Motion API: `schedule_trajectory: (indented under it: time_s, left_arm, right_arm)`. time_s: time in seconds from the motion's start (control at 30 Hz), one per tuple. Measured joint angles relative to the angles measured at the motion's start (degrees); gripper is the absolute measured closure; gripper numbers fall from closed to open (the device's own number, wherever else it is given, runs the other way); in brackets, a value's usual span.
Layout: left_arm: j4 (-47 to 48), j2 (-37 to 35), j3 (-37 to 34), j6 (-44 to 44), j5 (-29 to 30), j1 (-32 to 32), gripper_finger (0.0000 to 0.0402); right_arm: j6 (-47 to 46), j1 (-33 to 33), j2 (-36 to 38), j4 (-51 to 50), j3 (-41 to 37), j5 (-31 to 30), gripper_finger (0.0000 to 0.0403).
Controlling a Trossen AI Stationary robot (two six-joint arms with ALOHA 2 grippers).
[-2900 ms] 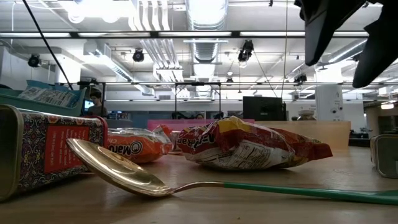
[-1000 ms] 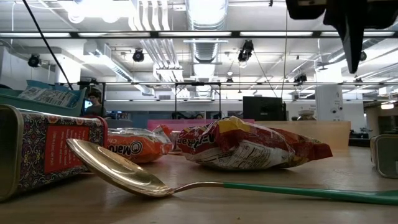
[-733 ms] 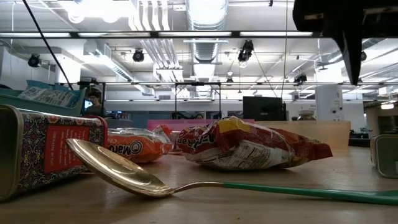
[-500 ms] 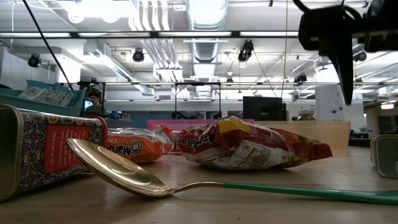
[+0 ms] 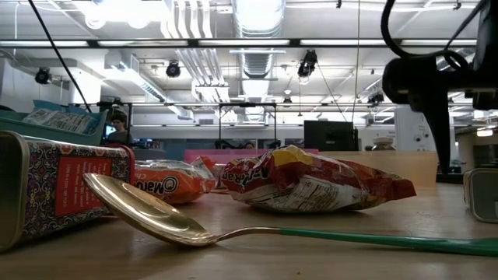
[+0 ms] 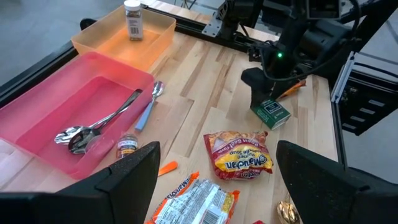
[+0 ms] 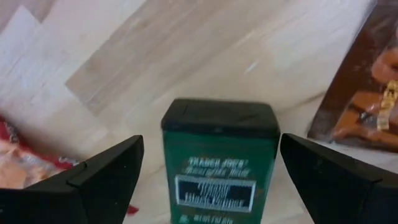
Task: Pick & Place Food Item
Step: Put the black spice can into the orange bin
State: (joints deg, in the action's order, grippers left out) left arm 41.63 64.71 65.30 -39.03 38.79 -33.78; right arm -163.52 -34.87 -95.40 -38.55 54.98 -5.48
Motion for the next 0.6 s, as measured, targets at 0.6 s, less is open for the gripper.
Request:
schedule_trajectory:
  time_s: [0.6]
  left_arm:
    - [0.0,0.0,0.0,0.0,0.0,0.0,0.0077]
  right_arm:
    - [-0.2,0.0,0.1,3.7,-2.8,-0.5,0.0032]
